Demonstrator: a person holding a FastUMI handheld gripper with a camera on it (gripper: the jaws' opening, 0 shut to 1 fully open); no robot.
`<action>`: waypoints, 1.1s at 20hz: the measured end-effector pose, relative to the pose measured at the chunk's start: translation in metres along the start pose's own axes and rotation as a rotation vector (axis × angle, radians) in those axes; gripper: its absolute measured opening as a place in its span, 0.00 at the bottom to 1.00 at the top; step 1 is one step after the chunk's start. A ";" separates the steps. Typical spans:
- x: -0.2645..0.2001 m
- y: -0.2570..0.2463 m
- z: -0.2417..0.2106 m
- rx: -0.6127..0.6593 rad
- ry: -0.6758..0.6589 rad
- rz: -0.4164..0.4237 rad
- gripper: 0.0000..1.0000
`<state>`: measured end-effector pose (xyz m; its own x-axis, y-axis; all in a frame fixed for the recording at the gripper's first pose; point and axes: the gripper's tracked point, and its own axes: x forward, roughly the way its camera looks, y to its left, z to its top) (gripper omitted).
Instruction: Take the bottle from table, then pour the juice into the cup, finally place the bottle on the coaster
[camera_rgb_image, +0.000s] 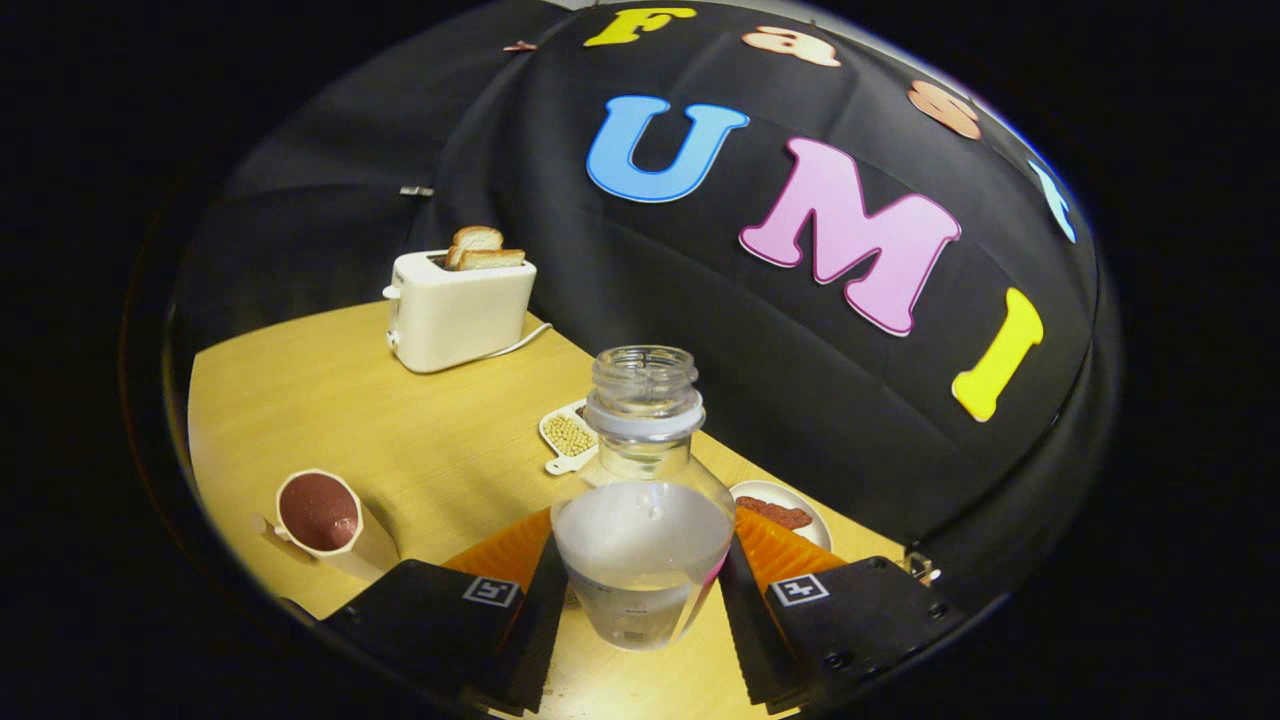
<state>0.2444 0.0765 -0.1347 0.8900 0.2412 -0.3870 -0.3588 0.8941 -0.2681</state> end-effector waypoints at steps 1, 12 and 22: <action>0.002 0.001 -0.001 0.041 -0.017 0.009 0.75; 0.042 0.028 -0.018 0.264 -0.186 0.066 0.76; 0.063 0.032 -0.041 0.300 -0.202 0.048 0.75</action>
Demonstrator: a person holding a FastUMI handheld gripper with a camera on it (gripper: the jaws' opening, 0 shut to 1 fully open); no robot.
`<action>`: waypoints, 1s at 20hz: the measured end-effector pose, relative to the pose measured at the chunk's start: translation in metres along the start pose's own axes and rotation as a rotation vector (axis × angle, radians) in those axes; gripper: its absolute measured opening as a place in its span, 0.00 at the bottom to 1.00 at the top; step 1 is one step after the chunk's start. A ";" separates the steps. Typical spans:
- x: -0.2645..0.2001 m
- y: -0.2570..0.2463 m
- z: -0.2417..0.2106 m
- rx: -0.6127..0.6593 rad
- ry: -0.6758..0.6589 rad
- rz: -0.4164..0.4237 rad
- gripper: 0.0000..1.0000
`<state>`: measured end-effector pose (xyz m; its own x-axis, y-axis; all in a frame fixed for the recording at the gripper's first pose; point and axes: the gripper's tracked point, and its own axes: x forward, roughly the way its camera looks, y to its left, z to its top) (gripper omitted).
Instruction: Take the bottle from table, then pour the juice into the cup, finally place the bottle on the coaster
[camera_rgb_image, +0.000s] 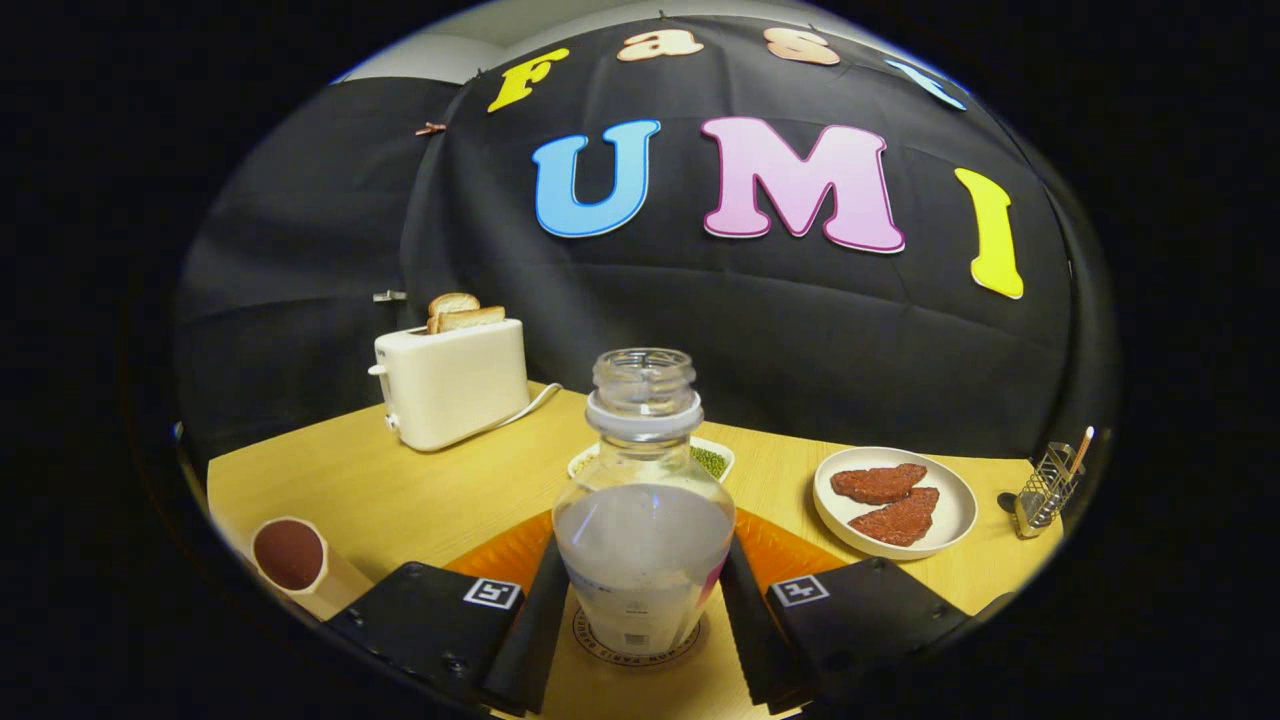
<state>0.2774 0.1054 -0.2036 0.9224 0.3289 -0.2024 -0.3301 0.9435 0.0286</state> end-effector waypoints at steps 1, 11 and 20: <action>-0.001 -0.001 0.002 0.002 -0.011 -0.002 0.76; -0.012 0.002 -0.009 0.013 0.055 -0.001 0.98; -0.054 -0.001 0.014 0.030 0.085 -0.008 0.98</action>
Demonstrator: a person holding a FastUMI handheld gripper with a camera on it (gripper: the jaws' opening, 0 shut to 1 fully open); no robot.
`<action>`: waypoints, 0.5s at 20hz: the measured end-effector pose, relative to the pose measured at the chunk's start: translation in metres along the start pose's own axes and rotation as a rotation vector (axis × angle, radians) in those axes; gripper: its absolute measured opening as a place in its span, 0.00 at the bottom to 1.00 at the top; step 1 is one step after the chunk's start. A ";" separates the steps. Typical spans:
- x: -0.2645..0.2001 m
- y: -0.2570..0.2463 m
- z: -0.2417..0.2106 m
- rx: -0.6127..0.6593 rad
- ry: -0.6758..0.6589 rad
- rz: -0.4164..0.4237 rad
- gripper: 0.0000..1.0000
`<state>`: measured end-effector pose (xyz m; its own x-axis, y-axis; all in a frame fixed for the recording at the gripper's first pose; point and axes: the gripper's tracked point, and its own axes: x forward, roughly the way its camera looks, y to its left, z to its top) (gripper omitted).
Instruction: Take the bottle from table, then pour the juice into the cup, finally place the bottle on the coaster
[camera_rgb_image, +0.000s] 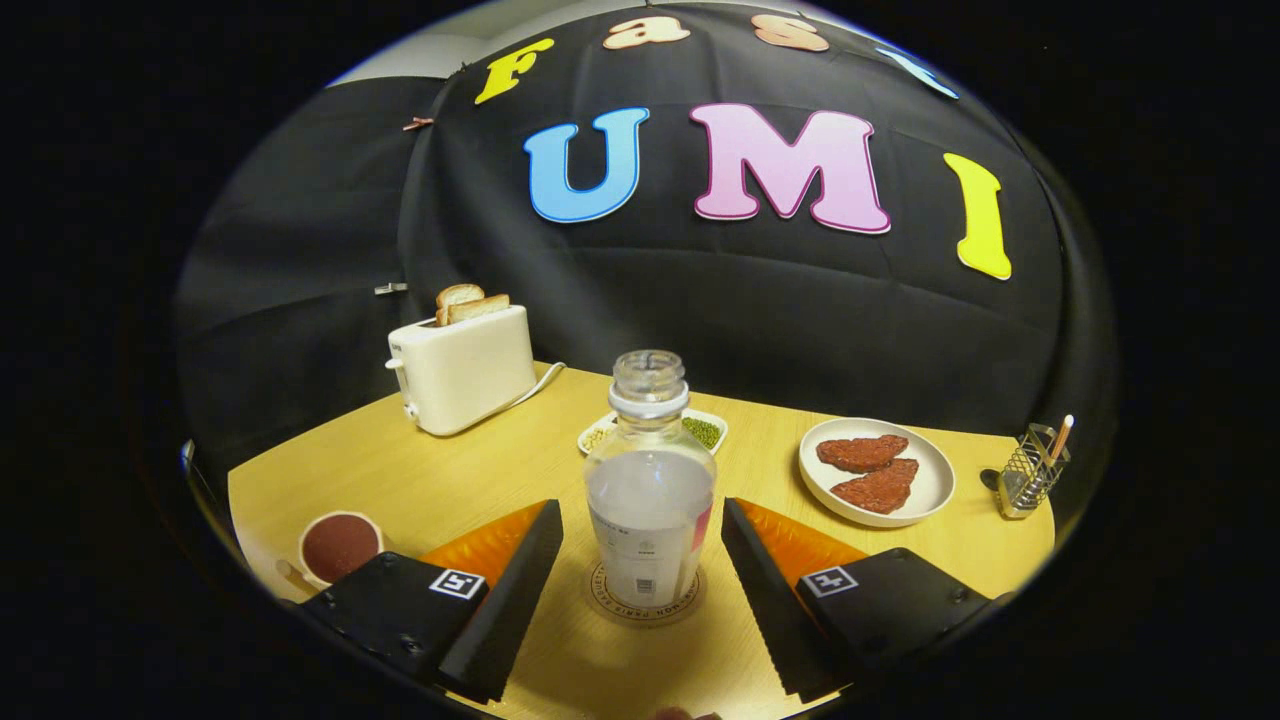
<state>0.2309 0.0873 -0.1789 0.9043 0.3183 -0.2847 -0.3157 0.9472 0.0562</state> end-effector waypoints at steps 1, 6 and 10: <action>-0.009 0.000 0.003 0.004 -0.003 -0.002 0.98; -0.069 -0.013 0.033 0.000 -0.036 -0.076 0.98; -0.129 -0.023 0.073 -0.005 -0.114 -0.149 0.98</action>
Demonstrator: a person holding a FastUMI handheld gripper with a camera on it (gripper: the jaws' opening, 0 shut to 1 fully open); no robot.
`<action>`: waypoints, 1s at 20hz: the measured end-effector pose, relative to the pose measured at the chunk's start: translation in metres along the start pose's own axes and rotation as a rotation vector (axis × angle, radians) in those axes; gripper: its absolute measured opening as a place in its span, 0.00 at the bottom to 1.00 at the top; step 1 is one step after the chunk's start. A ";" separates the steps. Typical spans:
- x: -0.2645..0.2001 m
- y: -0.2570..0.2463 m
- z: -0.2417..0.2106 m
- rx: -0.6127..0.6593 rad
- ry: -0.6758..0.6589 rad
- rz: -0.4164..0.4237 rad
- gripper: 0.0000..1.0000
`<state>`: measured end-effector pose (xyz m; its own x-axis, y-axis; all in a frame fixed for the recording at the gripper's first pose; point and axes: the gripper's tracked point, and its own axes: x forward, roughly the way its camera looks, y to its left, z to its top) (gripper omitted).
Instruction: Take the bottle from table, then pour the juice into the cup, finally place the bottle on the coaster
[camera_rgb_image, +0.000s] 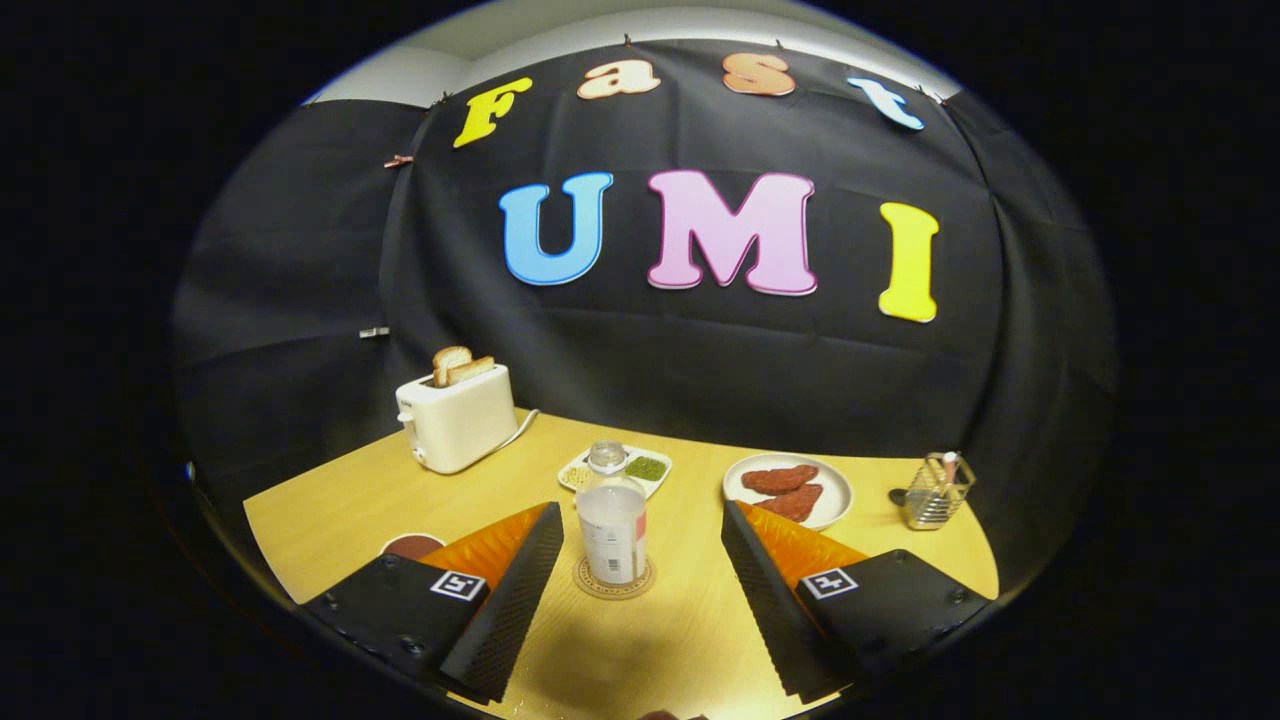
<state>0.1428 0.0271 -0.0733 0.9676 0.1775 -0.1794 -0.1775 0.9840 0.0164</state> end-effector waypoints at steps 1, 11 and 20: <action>-0.013 -0.006 0.009 -0.011 -0.006 -0.025 0.98; -0.170 -0.040 0.087 -0.024 -0.130 -0.307 0.98; -0.230 0.007 0.096 0.020 -0.190 -0.348 0.97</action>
<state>-0.0632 -0.0053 0.0629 0.9856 -0.1691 0.0073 0.1691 0.9856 0.0058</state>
